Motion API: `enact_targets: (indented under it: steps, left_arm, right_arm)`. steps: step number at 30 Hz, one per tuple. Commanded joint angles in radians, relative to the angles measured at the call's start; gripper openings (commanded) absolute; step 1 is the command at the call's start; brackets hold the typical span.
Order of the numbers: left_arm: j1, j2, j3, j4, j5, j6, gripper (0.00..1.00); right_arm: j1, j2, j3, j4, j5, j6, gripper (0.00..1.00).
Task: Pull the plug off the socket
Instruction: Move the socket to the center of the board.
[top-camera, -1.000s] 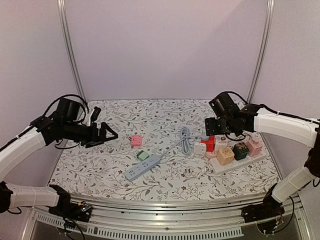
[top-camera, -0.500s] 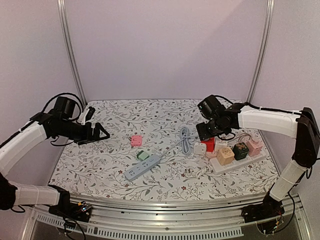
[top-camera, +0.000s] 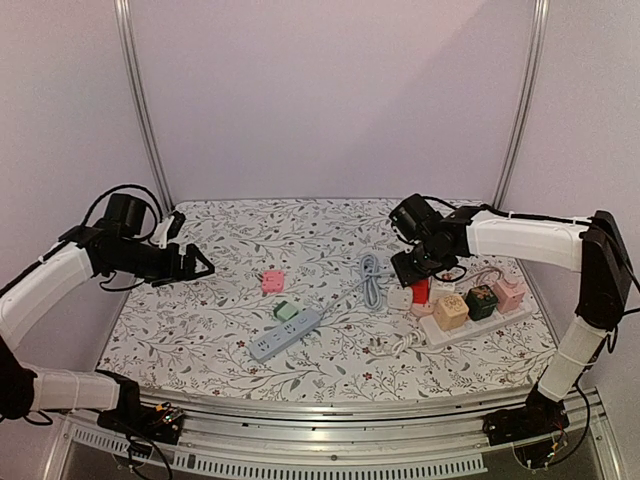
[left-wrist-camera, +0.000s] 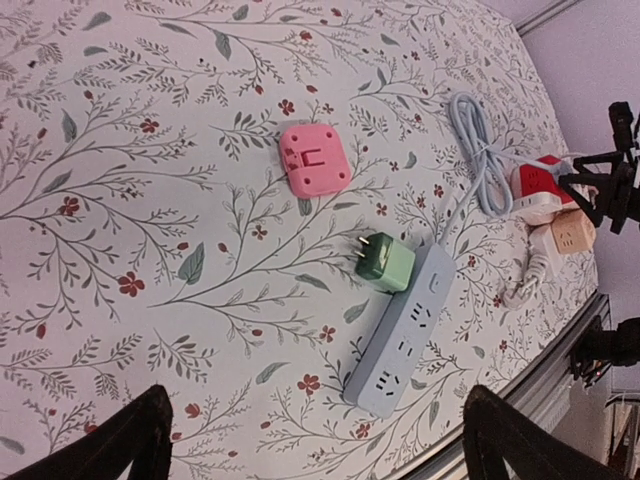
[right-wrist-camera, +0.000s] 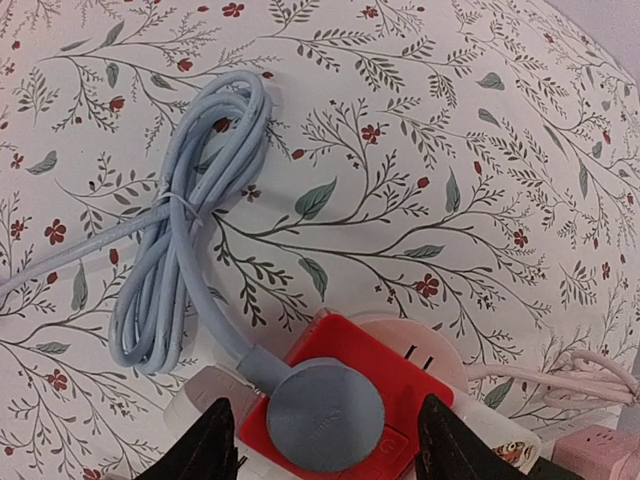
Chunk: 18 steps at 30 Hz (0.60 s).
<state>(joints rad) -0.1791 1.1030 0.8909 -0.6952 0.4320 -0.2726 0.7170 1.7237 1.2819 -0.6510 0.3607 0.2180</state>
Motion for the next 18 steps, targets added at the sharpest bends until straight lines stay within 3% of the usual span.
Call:
enact_targets:
  steps: [1,12,18]
  left_arm:
    - [0.012,-0.035,-0.015,0.013,-0.029,0.018,0.99]
    - [0.012,-0.04,-0.02,0.014,-0.039,0.012,0.99]
    - [0.012,-0.032,-0.018,0.011,-0.039,0.013,1.0]
  right_arm:
    - [-0.004,0.029,0.01,-0.017,0.007,-0.008,0.57]
    - [-0.009,0.062,0.017,-0.014,0.014,0.005,0.48]
    - [-0.01,0.062,0.009,-0.011,-0.011,0.013,0.34]
